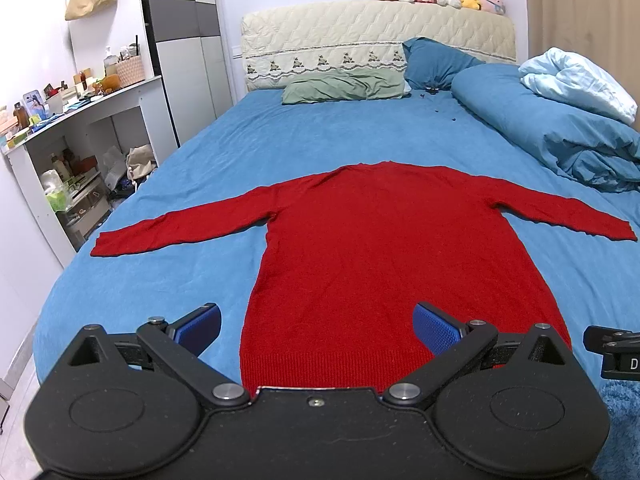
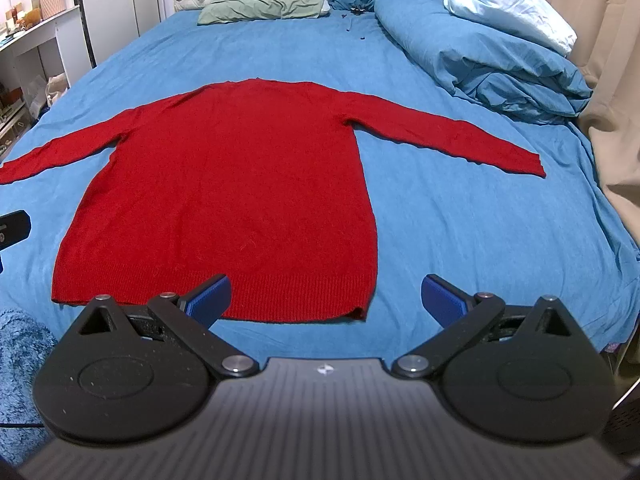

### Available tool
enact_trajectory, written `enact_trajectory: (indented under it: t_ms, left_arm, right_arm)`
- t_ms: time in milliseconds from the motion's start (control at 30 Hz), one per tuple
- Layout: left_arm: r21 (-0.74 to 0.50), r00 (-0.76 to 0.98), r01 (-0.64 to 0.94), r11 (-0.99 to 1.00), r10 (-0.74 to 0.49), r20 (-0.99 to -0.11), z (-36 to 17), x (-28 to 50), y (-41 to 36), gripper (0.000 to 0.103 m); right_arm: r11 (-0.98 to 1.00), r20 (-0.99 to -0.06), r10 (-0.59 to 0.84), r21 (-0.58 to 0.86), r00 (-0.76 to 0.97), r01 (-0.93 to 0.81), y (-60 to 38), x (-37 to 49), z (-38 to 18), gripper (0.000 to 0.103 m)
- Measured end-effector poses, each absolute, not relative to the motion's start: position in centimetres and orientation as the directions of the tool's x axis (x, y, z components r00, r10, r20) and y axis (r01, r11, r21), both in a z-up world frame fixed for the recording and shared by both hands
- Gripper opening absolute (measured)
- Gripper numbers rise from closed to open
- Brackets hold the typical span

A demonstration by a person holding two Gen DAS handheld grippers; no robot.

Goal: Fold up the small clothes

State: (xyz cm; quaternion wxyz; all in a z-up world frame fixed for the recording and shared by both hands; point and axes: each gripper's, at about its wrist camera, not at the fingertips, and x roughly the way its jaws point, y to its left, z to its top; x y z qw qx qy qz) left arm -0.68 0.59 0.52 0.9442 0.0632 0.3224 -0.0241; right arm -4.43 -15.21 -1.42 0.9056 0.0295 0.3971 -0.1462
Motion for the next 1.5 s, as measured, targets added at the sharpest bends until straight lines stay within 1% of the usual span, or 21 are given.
enact_trajectory:
  t_ms: [267, 400, 500, 567, 700, 867, 1000, 1100, 1200, 1300, 1367, 1433, 1467, 1500]
  left_arm:
    - [0.096, 0.789, 0.1, 0.99, -0.02, -0.614, 1.2, -0.3, 0.2, 0.103]
    - [0.11, 0.813, 0.152, 0.982, -0.061, -0.579, 3.4, 1.6, -1.4, 0.103]
    - [0.136, 0.839, 0.207, 0.969, -0.104, -0.534, 5.3, 4.4, -3.7, 0.103]
    - [0.142, 0.834, 0.259, 0.955, -0.147, -0.533, 6.0, 7.3, -5.7, 0.103]
    - [0.101, 0.809, 0.339, 0.935, -0.235, -0.539, 5.8, 14.2, -10.2, 0.103]
    - [0.042, 0.755, 0.385, 0.922, -0.288, -0.589, 2.8, 23.1, -16.4, 0.103]
    - [-0.002, 0.706, 0.413, 0.911, -0.321, -0.631, -1.2, 29.5, -21.4, 0.103]
    - [0.008, 0.688, 0.435, 0.9, -0.327, -0.648, -4.1, 33.3, -24.5, 0.103]
    - [-0.017, 0.661, 0.452, 0.892, -0.348, -0.665, -7.2, 36.8, -26.8, 0.103]
    - [-0.019, 0.63, 0.452, 0.892, -0.334, -0.702, -10.1, 39.9, -28.5, 0.102]
    - [-0.005, 0.612, 0.458, 0.889, -0.319, -0.724, -11.4, 41.5, -29.6, 0.102]
    - [0.01, 0.594, 0.463, 0.886, -0.303, -0.745, -12.7, 42.7, -30.7, 0.102]
    - [0.015, 0.579, 0.463, 0.886, -0.29, -0.762, -13.4, 43.5, -31.3, 0.102]
    - [0.012, 0.56, 0.46, 0.888, -0.28, -0.78, -14.1, 44.1, -31.7, 0.102]
  right_arm:
    - [0.956, -0.729, -0.238, -0.056, 0.642, 0.289, -15.1, -4.3, -1.3, 0.103]
    - [0.948, -0.717, -0.244, -0.036, 0.653, 0.315, -16.3, -3.6, -0.2, 0.103]
    - [0.935, -0.688, -0.272, -0.025, 0.673, 0.353, -18.8, -2.6, 1.2, 0.103]
    - [0.925, -0.671, -0.301, -0.033, 0.678, 0.378, -20.7, -1.5, 2.0, 0.103]
    - [0.891, -0.655, -0.351, -0.014, 0.669, 0.454, -26.4, 1.3, 2.4, 0.103]
    - [0.826, -0.653, -0.421, 0.012, 0.63, 0.564, -34.9, 5.0, 0.3, 0.103]
    - [0.764, -0.654, -0.452, 0.066, 0.606, 0.641, -41.3, 7.7, -3.6, 0.103]
    - [0.707, -0.671, -0.455, 0.127, 0.585, 0.696, -45.5, 9.4, -7.0, 0.103]
    - [0.652, -0.676, -0.478, 0.155, 0.561, 0.742, -48.9, 11.4, -10.0, 0.103]
    - [0.587, -0.676, -0.502, 0.191, 0.539, 0.787, -52.0, 13.3, -12.7, 0.103]
    - [0.546, -0.677, -0.518, 0.208, 0.522, 0.812, -53.8, 14.3, -14.0, 0.096]
    - [0.512, -0.686, -0.523, 0.221, 0.505, 0.83, -55.4, 15.0, -15.2, 0.079]
    - [0.501, -0.685, -0.529, 0.224, 0.501, 0.836, -55.8, 15.2, -15.5, 0.077]
    - [0.488, -0.683, -0.541, 0.221, 0.491, 0.844, -56.3, 15.4, -15.9, 0.073]
